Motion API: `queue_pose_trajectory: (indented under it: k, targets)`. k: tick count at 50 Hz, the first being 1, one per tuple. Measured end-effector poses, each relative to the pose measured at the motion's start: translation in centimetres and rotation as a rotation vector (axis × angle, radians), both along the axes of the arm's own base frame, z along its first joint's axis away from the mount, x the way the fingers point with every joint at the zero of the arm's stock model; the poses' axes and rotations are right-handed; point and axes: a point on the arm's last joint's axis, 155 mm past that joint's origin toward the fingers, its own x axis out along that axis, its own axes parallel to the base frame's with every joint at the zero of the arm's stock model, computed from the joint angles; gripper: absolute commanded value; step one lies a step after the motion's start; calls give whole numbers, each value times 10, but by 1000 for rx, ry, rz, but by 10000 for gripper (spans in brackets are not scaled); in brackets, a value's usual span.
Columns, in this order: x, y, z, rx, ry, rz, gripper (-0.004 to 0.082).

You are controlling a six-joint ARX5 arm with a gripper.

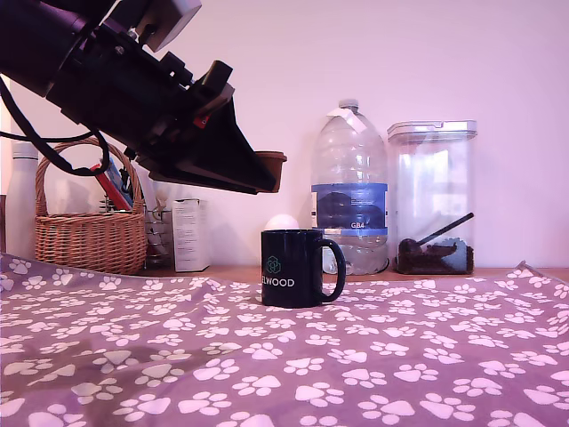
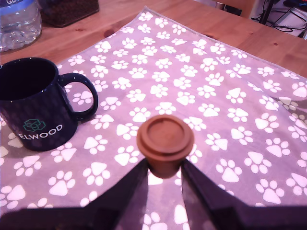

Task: Pick up the coffee capsules from the table one by one and drop them inside the nearest coffee cup

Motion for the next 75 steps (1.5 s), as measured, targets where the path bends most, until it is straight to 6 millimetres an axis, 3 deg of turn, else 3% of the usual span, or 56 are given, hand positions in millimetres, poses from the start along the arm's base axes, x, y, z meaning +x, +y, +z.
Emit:
queue_pose_trajectory:
  k: [23,51,68,75]
  targets:
    - [4,-2,10,-29,-36,2,72]
    - [59,37,53,-132,-191,153,72]
    - [77,55,66,-158,-244,208,72]
    - [88,49,48,-137,-210,207,72]
